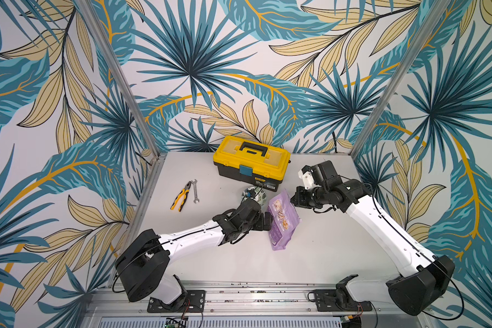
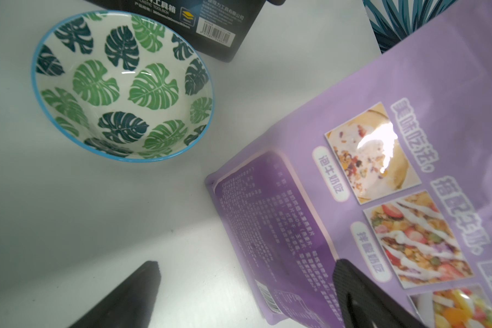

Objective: Pour the oats into the breakfast bowl
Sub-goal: Open the oats bag at the center of the board.

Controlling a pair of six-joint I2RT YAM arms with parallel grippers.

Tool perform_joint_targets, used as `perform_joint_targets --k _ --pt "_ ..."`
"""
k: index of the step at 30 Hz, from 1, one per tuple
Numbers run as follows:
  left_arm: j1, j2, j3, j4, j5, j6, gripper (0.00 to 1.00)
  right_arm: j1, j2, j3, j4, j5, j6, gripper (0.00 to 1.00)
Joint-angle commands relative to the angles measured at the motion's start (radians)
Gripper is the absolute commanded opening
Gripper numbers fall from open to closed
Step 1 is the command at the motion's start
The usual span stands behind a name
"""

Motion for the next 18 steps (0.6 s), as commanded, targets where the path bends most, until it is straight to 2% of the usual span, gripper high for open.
perform_joint_targets --k 1,5,9,13,18 --pt "-0.003 -0.010 0.009 -0.012 -0.012 0.006 1.00 -0.001 0.011 -0.019 -0.016 -0.021 -0.014 0.03" --pt "-0.003 -0.021 0.007 -0.018 -0.020 0.002 1.00 -0.001 0.010 -0.036 -0.010 -0.055 -0.023 0.00" --pt "-0.002 -0.056 0.007 -0.024 -0.027 -0.020 1.00 -0.001 -0.003 -0.075 0.041 -0.160 -0.015 0.00" --pt "0.003 -0.132 0.008 -0.033 -0.027 -0.083 1.00 -0.001 -0.026 -0.128 0.104 -0.238 0.011 0.00" --pt "0.023 -0.225 0.003 0.010 0.033 -0.165 0.98 -0.001 -0.037 -0.159 0.135 -0.270 0.020 0.00"
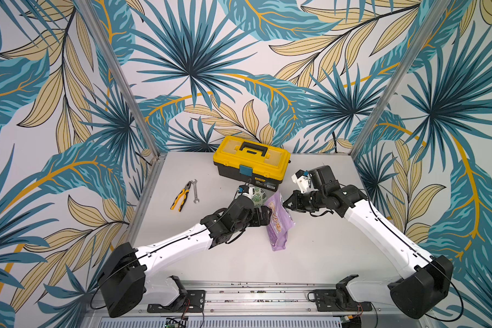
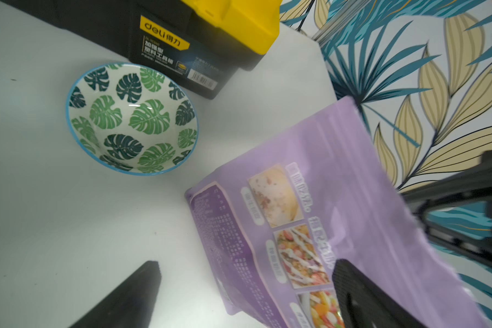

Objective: Pour the oats into the breakfast bowl
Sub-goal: Open the oats bag at the center of the board.

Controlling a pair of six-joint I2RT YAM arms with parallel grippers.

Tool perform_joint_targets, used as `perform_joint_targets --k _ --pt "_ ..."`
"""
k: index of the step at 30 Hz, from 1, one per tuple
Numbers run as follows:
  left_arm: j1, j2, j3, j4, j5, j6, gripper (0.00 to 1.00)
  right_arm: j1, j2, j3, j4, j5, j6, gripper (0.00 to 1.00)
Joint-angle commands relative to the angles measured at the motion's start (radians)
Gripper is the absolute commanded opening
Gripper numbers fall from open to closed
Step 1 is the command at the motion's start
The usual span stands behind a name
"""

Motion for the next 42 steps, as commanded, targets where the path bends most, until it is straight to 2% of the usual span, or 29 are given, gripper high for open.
perform_joint_targets --k 1,5,17,21,30,34,42 --pt "0.015 -0.048 0.007 0.058 0.054 -0.071 0.95 0.002 -0.012 -0.044 0.003 -0.074 0.012 0.00" --pt "0.016 -0.024 0.050 0.093 0.123 -0.093 0.84 0.002 -0.018 -0.048 0.018 -0.089 0.017 0.00" --pt "0.030 0.131 0.128 0.231 0.226 -0.174 0.64 0.004 -0.026 -0.048 -0.002 -0.070 0.009 0.00" --pt "0.037 0.172 0.144 0.244 0.232 -0.186 0.62 0.003 -0.026 -0.049 -0.003 -0.068 0.006 0.00" --pt "0.047 0.200 0.135 0.266 0.245 -0.194 0.45 0.003 -0.026 -0.048 0.004 -0.061 0.010 0.00" --pt "0.046 0.211 0.122 0.280 0.257 -0.199 0.33 0.003 -0.022 -0.048 0.005 -0.057 0.009 0.00" --pt "0.048 0.209 0.110 0.282 0.267 -0.188 0.01 0.005 -0.012 -0.018 -0.049 -0.005 -0.011 0.00"
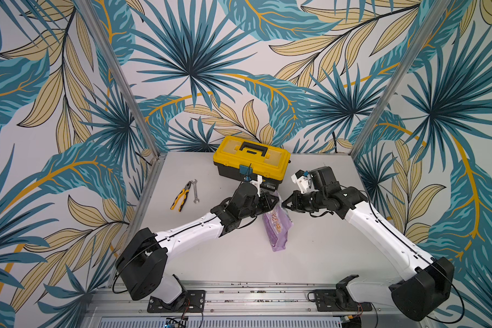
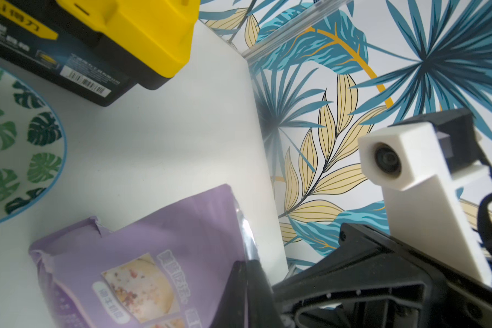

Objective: Pour the oats into the breakfast bowl
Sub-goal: Open the oats bag at the center of the board.

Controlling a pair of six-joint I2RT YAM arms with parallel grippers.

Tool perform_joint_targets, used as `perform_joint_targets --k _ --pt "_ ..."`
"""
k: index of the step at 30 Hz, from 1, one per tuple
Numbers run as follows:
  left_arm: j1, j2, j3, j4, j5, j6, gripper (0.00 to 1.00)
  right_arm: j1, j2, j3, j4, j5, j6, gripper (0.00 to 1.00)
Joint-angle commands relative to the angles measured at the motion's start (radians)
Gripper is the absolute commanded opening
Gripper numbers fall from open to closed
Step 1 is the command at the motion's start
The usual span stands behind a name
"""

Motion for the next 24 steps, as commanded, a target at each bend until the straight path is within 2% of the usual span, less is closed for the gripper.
perform_joint_targets --k 1,5,11,17,20,22,24 --pt "0.001 0.010 -0.004 -0.007 0.014 0.018 0.00 0.008 0.001 0.009 -0.090 0.024 -0.020 0.00" --pt "0.000 0.008 -0.002 -0.011 0.013 0.025 0.00 0.009 0.007 0.027 -0.126 0.040 -0.036 0.00" --pt "-0.002 0.007 0.001 -0.011 0.016 0.031 0.00 0.031 0.015 0.037 -0.122 0.002 -0.037 0.18" --pt "-0.005 0.006 0.006 -0.013 0.016 0.035 0.00 0.047 0.036 0.036 -0.129 0.018 -0.038 0.21" --pt "-0.005 0.002 0.006 -0.016 0.016 0.040 0.00 0.052 0.044 0.032 -0.137 0.026 -0.040 0.13" --pt "-0.005 -0.004 0.006 -0.026 0.011 0.049 0.00 0.053 0.045 0.036 -0.139 0.025 -0.042 0.01" --pt "-0.004 -0.013 0.015 -0.060 0.001 0.075 0.00 0.054 0.043 0.046 -0.143 0.036 -0.041 0.00"
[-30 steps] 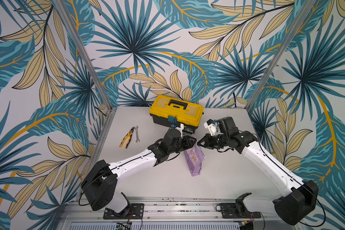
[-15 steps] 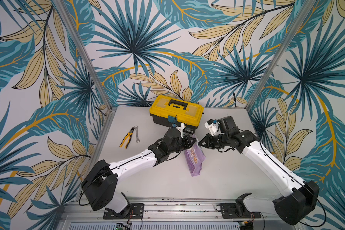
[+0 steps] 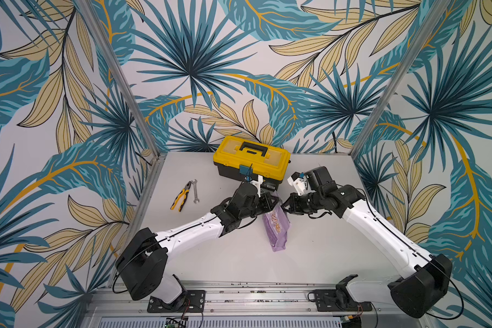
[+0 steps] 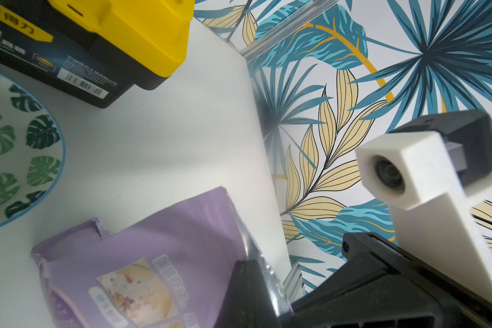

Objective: Pour the oats into the breakfast bowl
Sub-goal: Open the oats bag at the center of the board.

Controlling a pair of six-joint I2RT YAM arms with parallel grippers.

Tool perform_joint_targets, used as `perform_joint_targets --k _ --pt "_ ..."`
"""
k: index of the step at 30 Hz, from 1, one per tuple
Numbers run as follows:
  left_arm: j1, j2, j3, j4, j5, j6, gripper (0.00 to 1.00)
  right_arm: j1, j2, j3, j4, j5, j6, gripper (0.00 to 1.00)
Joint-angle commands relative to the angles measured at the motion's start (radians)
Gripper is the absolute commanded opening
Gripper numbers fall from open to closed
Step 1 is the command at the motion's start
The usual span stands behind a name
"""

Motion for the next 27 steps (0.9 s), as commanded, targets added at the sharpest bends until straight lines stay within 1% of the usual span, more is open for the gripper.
perform_joint_targets --k 1,3,8,11,13,14,16,18,20,23,25,27 --pt "-0.004 -0.020 0.022 -0.082 -0.009 0.068 0.00 0.010 0.017 0.013 -0.073 0.037 -0.015 0.00" --pt "-0.004 -0.035 0.044 -0.160 -0.023 0.118 0.00 0.015 0.016 0.038 -0.103 0.106 -0.018 0.00" --pt "-0.029 -0.070 0.145 -0.440 -0.105 0.287 0.00 0.041 0.030 0.124 -0.196 0.374 -0.006 0.00" --pt "-0.037 -0.087 0.173 -0.543 -0.134 0.329 0.00 0.060 0.053 0.167 -0.235 0.516 0.011 0.00" --pt "-0.038 -0.098 0.186 -0.599 -0.157 0.349 0.00 0.070 0.070 0.189 -0.251 0.572 0.021 0.00" --pt "-0.038 -0.108 0.191 -0.617 -0.170 0.352 0.00 0.072 0.075 0.195 -0.247 0.564 0.018 0.00" --pt "-0.037 -0.132 0.185 -0.612 -0.181 0.341 0.00 0.073 0.071 0.186 -0.198 0.482 0.005 0.00" --pt "-0.034 -0.151 0.178 -0.576 -0.172 0.312 0.20 0.072 0.061 0.161 -0.129 0.386 0.007 0.00" --pt "-0.028 -0.162 0.173 -0.529 -0.142 0.271 0.34 0.072 0.057 0.136 -0.089 0.316 0.013 0.00" --pt "-0.008 -0.161 0.151 -0.432 -0.073 0.193 0.46 0.072 0.044 0.091 -0.048 0.267 0.031 0.00" --pt "0.003 -0.150 0.138 -0.362 -0.033 0.148 0.50 0.069 0.023 0.051 -0.020 0.249 0.046 0.00" --pt "0.009 -0.126 0.144 -0.340 -0.006 0.125 0.55 0.063 -0.008 0.011 0.022 0.220 0.067 0.00"
